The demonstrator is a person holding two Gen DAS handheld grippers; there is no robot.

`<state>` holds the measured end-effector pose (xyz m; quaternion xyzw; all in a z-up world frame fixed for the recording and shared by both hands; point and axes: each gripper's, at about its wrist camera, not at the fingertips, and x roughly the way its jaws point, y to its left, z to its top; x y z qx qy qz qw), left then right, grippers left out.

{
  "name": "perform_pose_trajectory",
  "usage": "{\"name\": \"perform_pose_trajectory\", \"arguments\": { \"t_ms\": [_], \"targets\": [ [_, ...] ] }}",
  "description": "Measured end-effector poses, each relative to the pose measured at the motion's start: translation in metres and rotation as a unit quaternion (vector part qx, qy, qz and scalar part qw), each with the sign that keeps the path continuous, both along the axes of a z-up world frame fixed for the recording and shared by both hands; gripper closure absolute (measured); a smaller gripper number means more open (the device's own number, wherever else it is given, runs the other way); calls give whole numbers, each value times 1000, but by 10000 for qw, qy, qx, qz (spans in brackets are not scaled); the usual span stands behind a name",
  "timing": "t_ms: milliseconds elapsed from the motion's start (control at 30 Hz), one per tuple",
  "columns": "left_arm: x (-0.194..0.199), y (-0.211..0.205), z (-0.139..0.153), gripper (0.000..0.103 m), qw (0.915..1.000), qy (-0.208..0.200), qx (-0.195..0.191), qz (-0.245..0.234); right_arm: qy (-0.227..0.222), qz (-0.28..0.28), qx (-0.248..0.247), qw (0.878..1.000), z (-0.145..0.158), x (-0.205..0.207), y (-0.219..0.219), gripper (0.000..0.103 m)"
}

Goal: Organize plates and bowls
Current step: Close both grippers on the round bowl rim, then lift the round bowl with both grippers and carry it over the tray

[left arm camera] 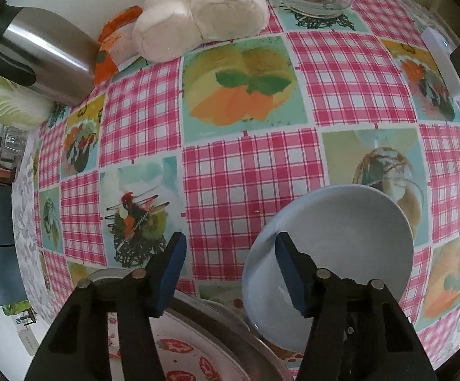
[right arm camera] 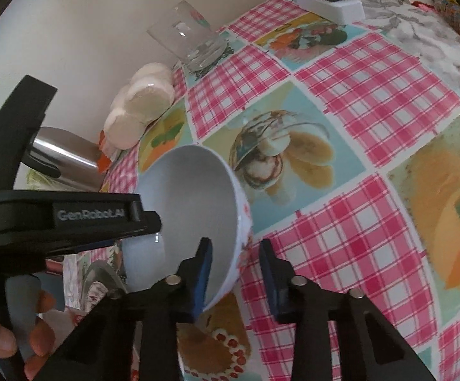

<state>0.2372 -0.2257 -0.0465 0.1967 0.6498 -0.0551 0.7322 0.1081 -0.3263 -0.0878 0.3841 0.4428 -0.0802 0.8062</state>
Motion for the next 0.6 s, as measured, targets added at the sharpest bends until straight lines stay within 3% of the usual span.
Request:
{"name": "perform_pose_trajectory", "arguments": {
  "t_ms": [300,600],
  "targets": [
    [-8,-12,-5,60,9996,156,-228,-114,-35,-118,7,9999,1,-6,-8,89],
    [-26,-26,-12,61,9981,347,-487,-114,40,-283,-16,9996,5,-22,-26,90]
  ]
}}
